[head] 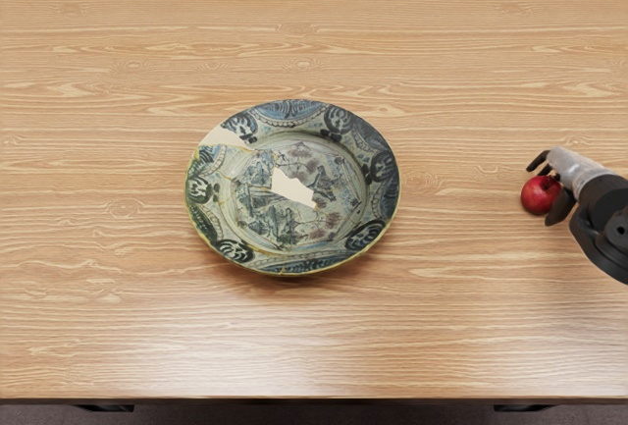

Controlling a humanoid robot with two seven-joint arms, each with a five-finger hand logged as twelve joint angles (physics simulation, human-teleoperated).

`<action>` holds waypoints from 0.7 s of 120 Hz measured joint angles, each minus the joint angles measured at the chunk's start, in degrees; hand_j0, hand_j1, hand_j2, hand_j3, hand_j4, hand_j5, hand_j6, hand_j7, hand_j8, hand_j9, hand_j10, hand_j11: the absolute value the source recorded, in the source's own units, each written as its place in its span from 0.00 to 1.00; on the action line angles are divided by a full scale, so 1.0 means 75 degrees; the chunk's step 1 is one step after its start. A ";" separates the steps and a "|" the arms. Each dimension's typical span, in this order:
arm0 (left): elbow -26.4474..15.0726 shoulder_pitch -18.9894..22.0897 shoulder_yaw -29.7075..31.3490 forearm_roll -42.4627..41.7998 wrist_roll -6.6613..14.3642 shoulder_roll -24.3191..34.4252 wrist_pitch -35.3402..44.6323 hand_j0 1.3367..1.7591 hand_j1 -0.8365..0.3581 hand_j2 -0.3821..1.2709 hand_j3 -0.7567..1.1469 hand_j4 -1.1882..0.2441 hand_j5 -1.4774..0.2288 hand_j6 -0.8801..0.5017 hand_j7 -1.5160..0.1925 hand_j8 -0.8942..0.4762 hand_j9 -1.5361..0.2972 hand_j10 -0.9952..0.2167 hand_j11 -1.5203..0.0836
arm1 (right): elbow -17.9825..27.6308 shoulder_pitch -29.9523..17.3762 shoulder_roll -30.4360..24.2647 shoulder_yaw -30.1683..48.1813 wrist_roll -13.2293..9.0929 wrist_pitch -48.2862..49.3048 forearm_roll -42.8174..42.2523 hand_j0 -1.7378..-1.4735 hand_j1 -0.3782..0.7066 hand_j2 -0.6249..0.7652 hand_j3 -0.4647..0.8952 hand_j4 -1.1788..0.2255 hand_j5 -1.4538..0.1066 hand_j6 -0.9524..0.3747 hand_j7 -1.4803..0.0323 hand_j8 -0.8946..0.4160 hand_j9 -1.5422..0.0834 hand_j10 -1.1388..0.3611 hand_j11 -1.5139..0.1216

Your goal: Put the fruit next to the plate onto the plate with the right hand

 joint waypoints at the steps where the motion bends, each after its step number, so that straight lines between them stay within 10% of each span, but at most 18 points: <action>1: 0.0000 0.0000 -0.0001 0.0000 0.0000 0.0000 0.0000 0.76 0.99 0.23 0.40 0.83 0.87 0.64 0.89 0.65 0.84 0.82 0.95 | -0.0001 0.0000 0.0000 0.0000 0.0000 0.0000 0.0000 0.30 0.43 0.40 0.34 0.57 0.62 0.44 0.66 0.40 0.65 0.51 0.63; 84: 0.0000 0.0000 -0.0009 0.0000 0.0000 0.0000 0.0000 0.76 0.99 0.23 0.40 0.83 0.87 0.64 0.89 0.65 0.84 0.82 0.95 | -0.0014 0.0025 0.0150 -0.0033 -0.0015 0.0007 -0.0019 0.33 0.56 0.40 0.34 0.45 0.48 0.42 0.51 0.33 0.52 0.39 0.50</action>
